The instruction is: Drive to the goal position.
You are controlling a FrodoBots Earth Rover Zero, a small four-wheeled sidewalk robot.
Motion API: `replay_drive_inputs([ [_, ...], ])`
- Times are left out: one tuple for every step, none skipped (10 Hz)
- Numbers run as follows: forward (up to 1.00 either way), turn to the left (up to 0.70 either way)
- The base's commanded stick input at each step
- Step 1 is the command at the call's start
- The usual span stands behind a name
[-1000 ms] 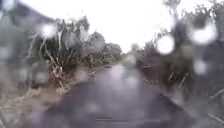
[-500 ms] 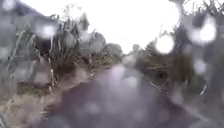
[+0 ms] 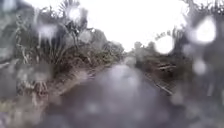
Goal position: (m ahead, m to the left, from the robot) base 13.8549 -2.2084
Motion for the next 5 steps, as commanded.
replay_drive_inputs([
  [1.00,0.00],
  [1.00,0.00],
  [1.00,-0.40],
  [1.00,-0.40],
  [1.00,-0.40],
])
